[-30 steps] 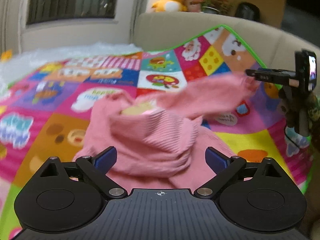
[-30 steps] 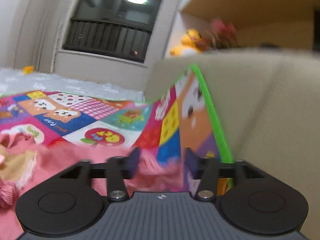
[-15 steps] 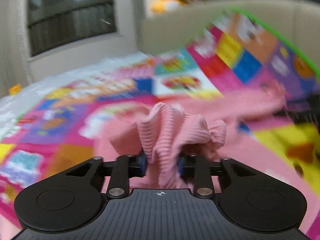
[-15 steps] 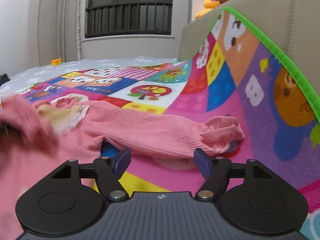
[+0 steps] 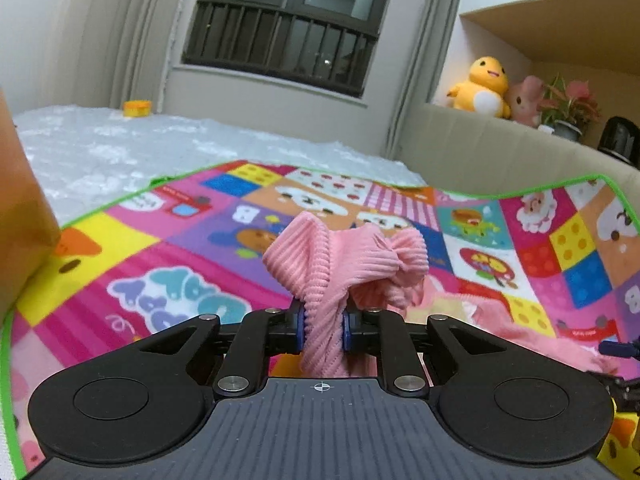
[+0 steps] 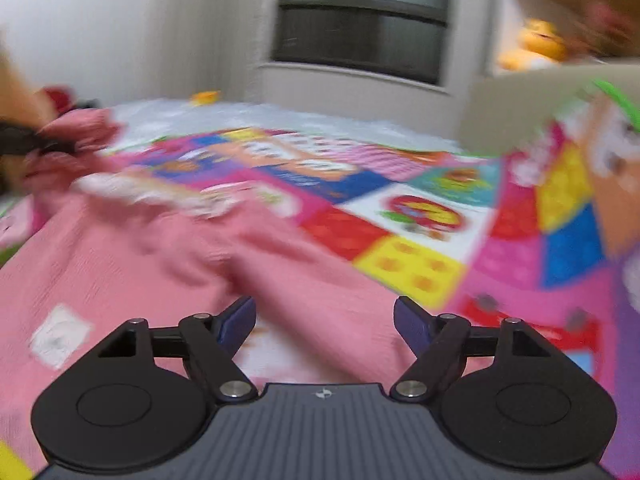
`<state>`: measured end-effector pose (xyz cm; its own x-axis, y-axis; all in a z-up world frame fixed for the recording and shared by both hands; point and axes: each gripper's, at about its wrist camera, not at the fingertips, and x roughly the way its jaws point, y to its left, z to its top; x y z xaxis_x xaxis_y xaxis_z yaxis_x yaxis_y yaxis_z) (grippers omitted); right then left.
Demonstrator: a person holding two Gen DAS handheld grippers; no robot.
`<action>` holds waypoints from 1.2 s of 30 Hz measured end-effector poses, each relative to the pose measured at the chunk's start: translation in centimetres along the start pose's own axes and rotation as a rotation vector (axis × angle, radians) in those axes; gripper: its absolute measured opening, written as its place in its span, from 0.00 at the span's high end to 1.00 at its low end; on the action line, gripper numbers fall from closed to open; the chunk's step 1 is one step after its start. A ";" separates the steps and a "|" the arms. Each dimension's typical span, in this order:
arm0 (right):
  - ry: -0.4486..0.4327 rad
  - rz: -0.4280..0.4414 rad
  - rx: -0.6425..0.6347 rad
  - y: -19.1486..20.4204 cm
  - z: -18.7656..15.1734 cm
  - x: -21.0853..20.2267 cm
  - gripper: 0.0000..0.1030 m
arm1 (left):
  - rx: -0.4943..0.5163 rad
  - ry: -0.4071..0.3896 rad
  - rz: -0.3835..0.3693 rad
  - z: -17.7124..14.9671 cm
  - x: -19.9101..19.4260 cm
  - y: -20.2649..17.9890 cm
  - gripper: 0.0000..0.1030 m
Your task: Fold clothes
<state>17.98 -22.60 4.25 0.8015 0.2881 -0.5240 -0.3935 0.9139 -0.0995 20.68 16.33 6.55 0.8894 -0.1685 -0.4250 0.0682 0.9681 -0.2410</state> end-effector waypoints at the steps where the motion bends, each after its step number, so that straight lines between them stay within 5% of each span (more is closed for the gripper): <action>1: 0.015 0.061 0.034 0.4 0.5 0.4 0.25 | -0.011 0.004 -0.002 -0.1 0.4 0.0 0.82; 3: 0.049 0.177 0.130 1.2 1.3 1.4 0.25 | -0.038 0.008 -0.008 -0.5 0.9 0.3 0.82; 6: 0.128 0.216 0.207 2.6 1.5 4.3 0.24 | -0.072 0.012 -0.004 -0.6 1.5 0.7 0.82; 8: 0.167 0.227 0.182 3.9 0.8 6.0 0.70 | -0.098 0.008 0.025 -0.3 1.7 1.4 0.83; 10: 0.160 0.185 0.123 3.8 0.6 5.8 0.90 | -0.137 -0.012 0.070 0.7 1.5 3.1 0.84; 14: 0.118 0.021 0.105 -0.1 0.6 3.7 0.93 | -0.163 -0.046 0.187 2.6 0.7 7.1 0.84; 18: 0.178 -0.166 0.147 -5.0 -1.2 2.0 0.94 | -0.145 -0.044 0.331 3.3 0.7 10.5 0.85; 21: 0.177 -0.077 0.357 -8.5 -2.4 0.0 0.90 | -0.209 -0.005 0.338 2.7 0.3 12.3 0.83; 25: 0.151 0.025 0.671 -11.4 -4.3 -1.3 0.48 | -0.312 0.036 0.212 1.0 -0.9 11.6 0.67; 30: 0.162 0.173 1.026 -12.3 -5.7 2.7 0.40 | -0.399 0.097 0.029 -1.1 -1.1 9.2 0.42; 33: 0.121 0.122 1.008 -12.0 -4.3 5.4 0.50 | -0.415 0.128 -0.036 -2.2 -0.4 7.5 0.33; 35: 0.109 0.045 0.886 -12.0 -2.3 7.1 0.84 | -0.407 0.150 -0.021 -2.4 1.2 6.7 0.34; 36: 0.099 -0.001 0.807 -12.1 -1.1 7.9 0.86 | -0.408 0.163 -0.015 -2.6 2.3 6.5 0.36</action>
<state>28.56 -31.71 0.41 0.7434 0.2948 -0.6004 0.0835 0.8497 0.5207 21.97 21.74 1.79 0.8045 -0.2410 -0.5428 -0.1324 0.8182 -0.5595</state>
